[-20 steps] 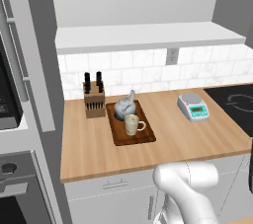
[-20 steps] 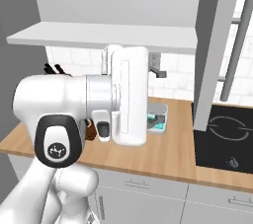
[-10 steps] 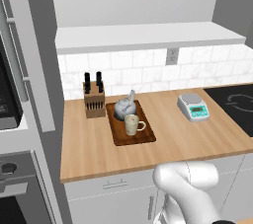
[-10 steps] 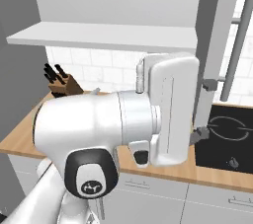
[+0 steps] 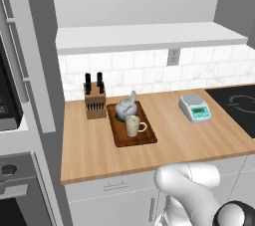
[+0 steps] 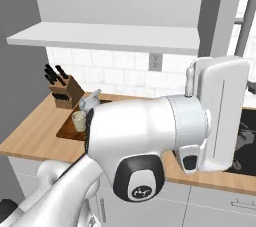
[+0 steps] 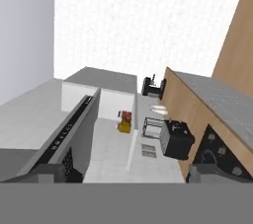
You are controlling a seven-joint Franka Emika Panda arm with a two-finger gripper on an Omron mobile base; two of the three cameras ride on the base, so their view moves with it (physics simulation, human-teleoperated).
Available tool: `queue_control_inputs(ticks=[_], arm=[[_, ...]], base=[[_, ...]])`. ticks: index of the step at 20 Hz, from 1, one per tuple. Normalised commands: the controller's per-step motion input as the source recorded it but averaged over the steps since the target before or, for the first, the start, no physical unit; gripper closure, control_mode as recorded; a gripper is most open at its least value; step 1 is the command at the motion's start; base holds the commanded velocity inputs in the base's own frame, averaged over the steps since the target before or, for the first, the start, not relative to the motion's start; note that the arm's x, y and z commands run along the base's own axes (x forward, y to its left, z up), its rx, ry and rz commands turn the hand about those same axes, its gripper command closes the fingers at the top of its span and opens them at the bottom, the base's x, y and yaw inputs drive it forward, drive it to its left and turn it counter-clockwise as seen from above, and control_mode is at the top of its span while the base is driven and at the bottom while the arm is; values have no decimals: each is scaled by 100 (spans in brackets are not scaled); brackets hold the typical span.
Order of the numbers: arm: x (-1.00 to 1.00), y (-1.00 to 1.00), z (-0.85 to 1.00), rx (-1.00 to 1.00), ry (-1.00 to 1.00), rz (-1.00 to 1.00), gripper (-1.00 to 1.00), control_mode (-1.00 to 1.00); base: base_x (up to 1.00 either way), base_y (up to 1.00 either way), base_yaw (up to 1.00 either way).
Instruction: Pick the kettle from the counter and place it on the tray. Then pick the mug from the cabinet and place it on the tray. Then close the cabinet doors.
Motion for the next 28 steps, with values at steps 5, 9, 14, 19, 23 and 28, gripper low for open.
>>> queue_control_inputs(ticks=[5, 9, 14, 19, 23, 28], arm=[[38, -16, 0, -2, 7, 14, -100, -100], [52, 0, -6, -4, 13, 21, -100, -100], [46, 9, -4, -6, 5, 24, -100, -100], [37, 15, 0, -5, 0, 25, -100, -100], [19, 66, -2, -18, 0, 22, -100, -100], [26, 68, -7, -16, 4, 23, -100, -100]], base=[[0, 0, 0], [0, 0, 0], [0, 0, 0], [0, 0, 0], [0, 0, 0], [0, 0, 0]])
